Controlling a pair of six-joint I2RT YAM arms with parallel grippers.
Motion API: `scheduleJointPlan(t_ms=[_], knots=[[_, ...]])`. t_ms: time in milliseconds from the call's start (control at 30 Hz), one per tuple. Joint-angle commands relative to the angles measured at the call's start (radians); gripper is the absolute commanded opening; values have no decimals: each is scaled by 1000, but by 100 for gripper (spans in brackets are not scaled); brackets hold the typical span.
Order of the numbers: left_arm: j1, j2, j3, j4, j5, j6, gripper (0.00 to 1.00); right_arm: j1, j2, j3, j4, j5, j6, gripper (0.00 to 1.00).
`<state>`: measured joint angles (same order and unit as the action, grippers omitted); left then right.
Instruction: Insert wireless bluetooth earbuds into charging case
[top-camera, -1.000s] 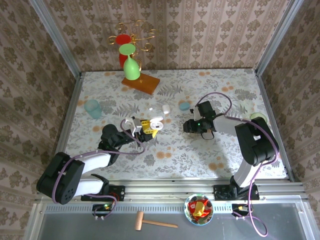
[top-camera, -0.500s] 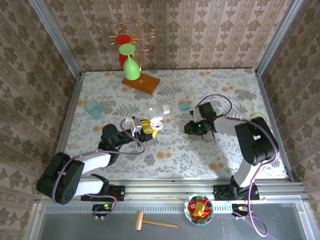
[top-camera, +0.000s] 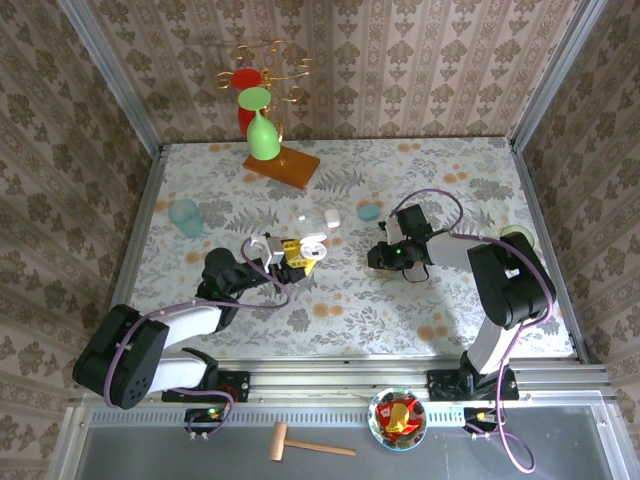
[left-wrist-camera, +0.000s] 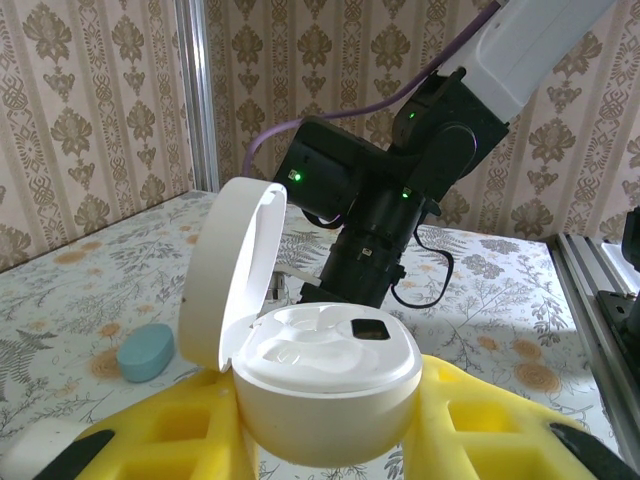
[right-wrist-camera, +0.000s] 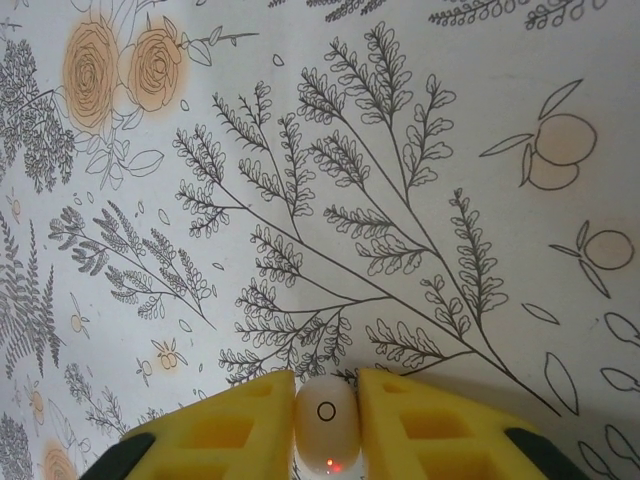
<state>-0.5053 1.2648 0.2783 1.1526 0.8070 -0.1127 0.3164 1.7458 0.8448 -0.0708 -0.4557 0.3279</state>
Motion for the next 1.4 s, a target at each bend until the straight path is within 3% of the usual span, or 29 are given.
scheduleJointPlan(t_ms=[0, 233, 367, 533, 633, 967, 1167, 1367], knots=[[-7, -18, 32, 19, 18, 11, 26, 2, 31, 7, -21, -16, -24, 17], [-7, -15, 32, 17, 15, 14, 26, 11, -49, -2, -39, 66, 36, 13], [-7, -7, 33, 15, 5, 23, 26, 63, -166, -12, -93, 300, 165, 14], [-12, 26, 40, 32, 0, 28, 26, 169, -246, 45, -284, 661, 352, 15], [-15, 48, 51, 42, -7, 36, 26, 210, -272, 80, -376, 775, 443, 15], [-41, 158, 68, 90, -82, 101, 26, 274, -410, 94, -436, 814, 518, 14], [-60, 253, 95, 131, -139, 149, 26, 385, -512, 136, -403, 808, 482, 13], [-76, 291, 124, 131, -141, 160, 26, 496, -492, 231, -392, 814, 455, 13]])
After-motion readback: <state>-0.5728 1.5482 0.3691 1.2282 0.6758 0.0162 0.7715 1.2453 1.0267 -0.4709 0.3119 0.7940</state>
